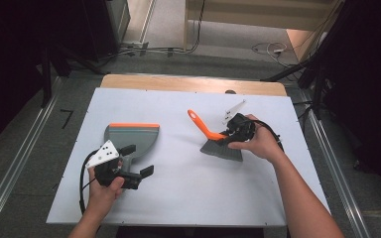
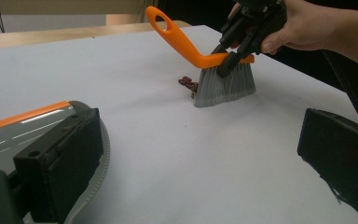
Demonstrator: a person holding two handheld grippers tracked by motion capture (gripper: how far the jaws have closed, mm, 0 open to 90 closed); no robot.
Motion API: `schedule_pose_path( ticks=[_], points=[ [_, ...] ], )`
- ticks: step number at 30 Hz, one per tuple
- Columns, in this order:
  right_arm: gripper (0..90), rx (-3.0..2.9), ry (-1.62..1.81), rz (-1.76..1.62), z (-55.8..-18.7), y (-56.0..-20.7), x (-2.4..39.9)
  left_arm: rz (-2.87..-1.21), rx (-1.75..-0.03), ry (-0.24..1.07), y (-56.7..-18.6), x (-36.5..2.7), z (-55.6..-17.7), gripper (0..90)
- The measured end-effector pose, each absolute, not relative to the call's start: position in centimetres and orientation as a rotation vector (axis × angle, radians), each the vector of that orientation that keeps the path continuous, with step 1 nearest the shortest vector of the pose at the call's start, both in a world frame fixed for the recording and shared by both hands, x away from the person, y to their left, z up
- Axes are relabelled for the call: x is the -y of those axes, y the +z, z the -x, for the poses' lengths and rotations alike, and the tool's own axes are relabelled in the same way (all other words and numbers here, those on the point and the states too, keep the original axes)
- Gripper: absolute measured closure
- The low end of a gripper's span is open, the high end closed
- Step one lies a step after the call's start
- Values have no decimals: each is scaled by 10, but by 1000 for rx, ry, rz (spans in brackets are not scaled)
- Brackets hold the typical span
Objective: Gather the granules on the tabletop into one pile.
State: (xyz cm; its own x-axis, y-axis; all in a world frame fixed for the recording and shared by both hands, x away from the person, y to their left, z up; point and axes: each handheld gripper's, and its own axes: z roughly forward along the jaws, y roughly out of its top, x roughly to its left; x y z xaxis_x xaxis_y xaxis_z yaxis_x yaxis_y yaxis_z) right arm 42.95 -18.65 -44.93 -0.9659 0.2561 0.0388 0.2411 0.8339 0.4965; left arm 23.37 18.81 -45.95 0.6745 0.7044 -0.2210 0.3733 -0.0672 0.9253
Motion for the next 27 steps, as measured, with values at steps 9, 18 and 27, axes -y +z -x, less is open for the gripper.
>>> schedule_pose_path(
  ticks=[9, 18, 27],
  points=[
    [668, -2972, 822, -419, -438, -450, 188, -1684, -880, 341, -460, -188, -234, 6],
    [669, -2936, 819, -454, -443, -448, 189, -1686, -881, 342, -460, -188, -234, 6],
    [673, -2959, 844, -461, -442, -445, 190, -1685, -881, 342, -460, -188, -234, 6]
  ],
)
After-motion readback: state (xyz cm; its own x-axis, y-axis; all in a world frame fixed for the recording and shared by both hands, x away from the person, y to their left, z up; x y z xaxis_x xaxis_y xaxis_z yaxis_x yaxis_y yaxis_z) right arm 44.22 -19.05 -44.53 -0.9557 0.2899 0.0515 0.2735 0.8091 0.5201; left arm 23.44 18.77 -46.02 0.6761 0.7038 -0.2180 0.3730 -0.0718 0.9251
